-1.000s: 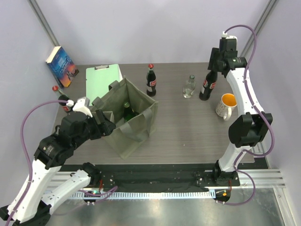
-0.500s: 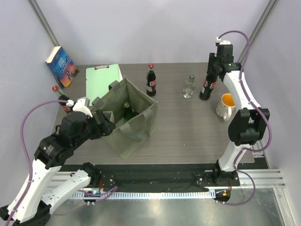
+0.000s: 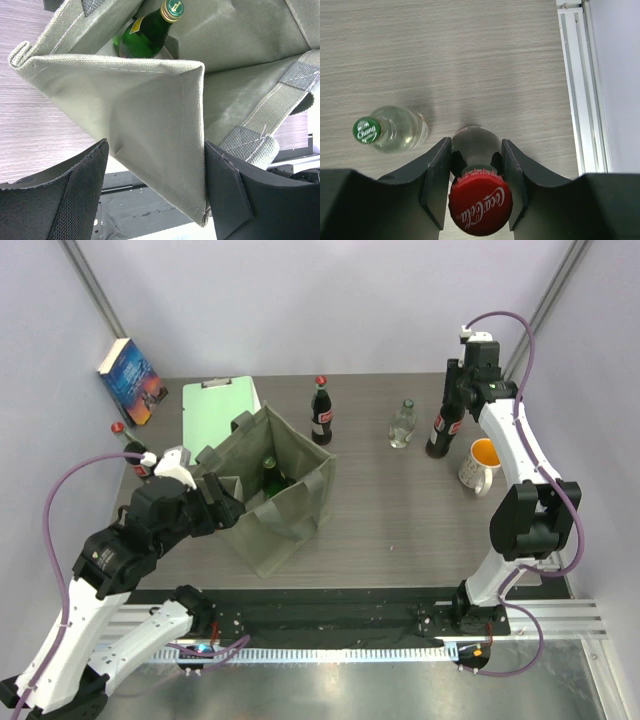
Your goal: Place the beverage into the canvas bag
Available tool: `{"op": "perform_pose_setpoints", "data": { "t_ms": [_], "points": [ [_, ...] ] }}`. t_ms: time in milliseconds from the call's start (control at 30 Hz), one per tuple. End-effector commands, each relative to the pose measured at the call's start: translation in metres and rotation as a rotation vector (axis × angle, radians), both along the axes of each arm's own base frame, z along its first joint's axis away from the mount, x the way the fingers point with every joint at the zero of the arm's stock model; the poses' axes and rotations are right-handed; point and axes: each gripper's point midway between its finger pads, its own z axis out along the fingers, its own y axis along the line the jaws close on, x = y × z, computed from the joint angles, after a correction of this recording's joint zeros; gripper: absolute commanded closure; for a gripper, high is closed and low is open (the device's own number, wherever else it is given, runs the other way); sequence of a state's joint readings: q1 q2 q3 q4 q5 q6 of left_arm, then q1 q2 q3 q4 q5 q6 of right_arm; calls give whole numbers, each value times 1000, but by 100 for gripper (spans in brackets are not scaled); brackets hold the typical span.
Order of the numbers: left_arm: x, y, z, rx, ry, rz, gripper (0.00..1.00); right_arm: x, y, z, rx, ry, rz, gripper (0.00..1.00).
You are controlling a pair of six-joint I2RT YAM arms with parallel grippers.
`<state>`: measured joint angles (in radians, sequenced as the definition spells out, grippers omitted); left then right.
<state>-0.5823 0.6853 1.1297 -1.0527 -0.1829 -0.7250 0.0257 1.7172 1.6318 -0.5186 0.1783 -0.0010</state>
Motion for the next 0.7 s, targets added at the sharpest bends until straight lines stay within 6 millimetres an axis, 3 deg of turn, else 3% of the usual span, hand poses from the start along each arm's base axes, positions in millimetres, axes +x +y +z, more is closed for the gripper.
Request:
{"op": "perform_pose_setpoints", "data": {
  "t_ms": [0, 367, 533, 667],
  "points": [
    [0, 1, 16, -18, -40, 0, 25, -21, 1, 49, 9, -96, 10, 99],
    [4, -1, 21, -21, -54, -3, 25, -54, 11, 54, 65, -103, 35, 99],
    [4, -5, 24, -33, -55, -12, 25, -41, 7, 54, 33, -138, 35, 99],
    [2, -5, 27, -44, -60, -16, 25, -22, 6, 26, 40, -78, 17, 99]
  ]
}}
